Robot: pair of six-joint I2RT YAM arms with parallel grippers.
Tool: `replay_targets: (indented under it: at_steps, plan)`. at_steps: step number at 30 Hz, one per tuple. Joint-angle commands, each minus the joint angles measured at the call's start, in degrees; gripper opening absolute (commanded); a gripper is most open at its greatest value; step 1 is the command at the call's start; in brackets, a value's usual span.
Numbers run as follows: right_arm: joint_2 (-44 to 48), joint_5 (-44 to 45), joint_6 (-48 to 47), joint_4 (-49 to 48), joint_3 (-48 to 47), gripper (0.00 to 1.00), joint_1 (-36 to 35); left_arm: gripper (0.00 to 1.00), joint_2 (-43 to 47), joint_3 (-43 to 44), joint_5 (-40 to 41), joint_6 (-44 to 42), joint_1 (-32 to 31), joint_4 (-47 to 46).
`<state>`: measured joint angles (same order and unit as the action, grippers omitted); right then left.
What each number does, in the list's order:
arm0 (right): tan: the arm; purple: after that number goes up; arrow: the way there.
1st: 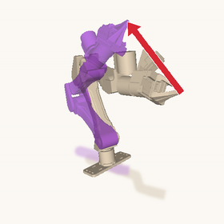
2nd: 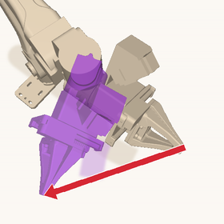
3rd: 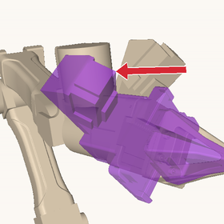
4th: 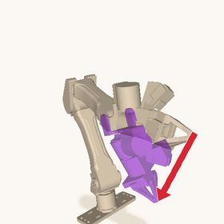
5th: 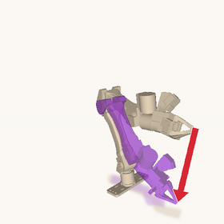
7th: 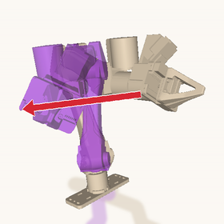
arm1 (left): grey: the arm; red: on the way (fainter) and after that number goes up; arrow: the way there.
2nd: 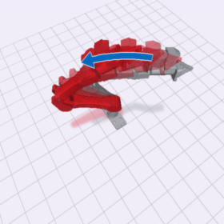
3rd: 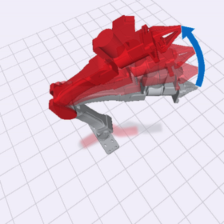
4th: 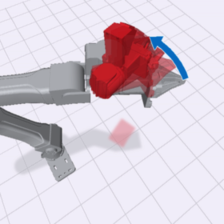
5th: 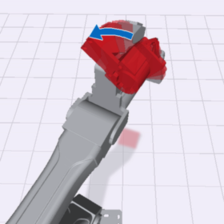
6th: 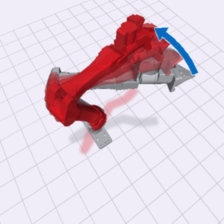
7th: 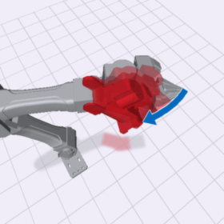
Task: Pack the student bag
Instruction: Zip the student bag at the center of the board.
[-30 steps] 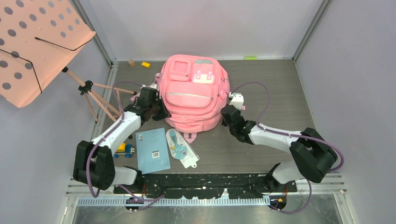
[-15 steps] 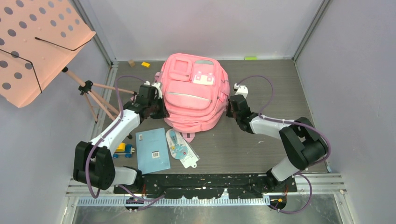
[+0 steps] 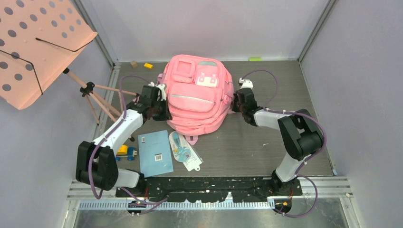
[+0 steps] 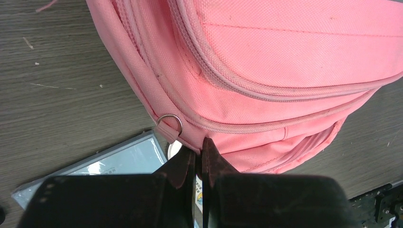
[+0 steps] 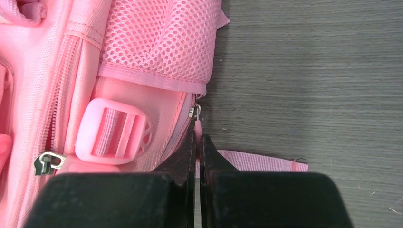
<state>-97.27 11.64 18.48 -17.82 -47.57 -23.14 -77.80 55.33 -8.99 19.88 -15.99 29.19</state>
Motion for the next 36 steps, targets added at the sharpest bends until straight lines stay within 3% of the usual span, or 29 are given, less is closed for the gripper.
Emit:
replay_targets:
  at_steps: [1,7,9,12,14,16,19,22,25,36]
  plan:
    - [-1.7,1.1,-2.6,-1.4,-2.5,0.0,2.7,0.0,0.3,3.2,1.0,-4.0,1.0,3.5]
    - [0.5,-2.0,-3.2,1.1,-3.0,0.01,3.0,0.0,-0.4,4.7,0.7,-4.3,1.0,5.1]
    - [4.7,-5.7,-3.0,4.5,-3.1,0.13,3.0,0.04,-1.1,5.6,0.6,-4.4,1.0,6.0]
    - [10.3,-9.9,-1.1,7.6,-1.0,0.53,3.0,0.3,-2.2,7.6,0.7,-4.8,1.0,8.3]
    - [14.0,-10.1,-0.3,9.7,-0.1,0.67,3.0,0.42,-2.3,8.7,0.9,-5.2,1.0,9.3]
    - [16.4,-11.7,-0.5,12.7,-0.3,0.74,3.1,0.55,-1.9,9.7,1.4,-5.5,1.1,10.0]
    - [16.3,-17.7,-2.3,20.4,-3.3,0.77,3.1,0.71,-0.4,11.6,2.6,-5.9,1.1,10.9]
    - [13.3,-24.7,-4.8,26.6,-9.3,0.78,3.1,0.81,0.6,13.0,3.9,-6.5,1.6,10.6]
    - [9.2,-28.2,-6.9,29.8,-13.0,0.78,3.1,0.85,0.2,14.0,3.4,-6.2,3.9,9.9]
    - [3.0,-33.1,-6.8,27.3,-16.6,0.77,2.9,0.89,-8.3,15.8,-12.6,1.7,11.4,3.1]
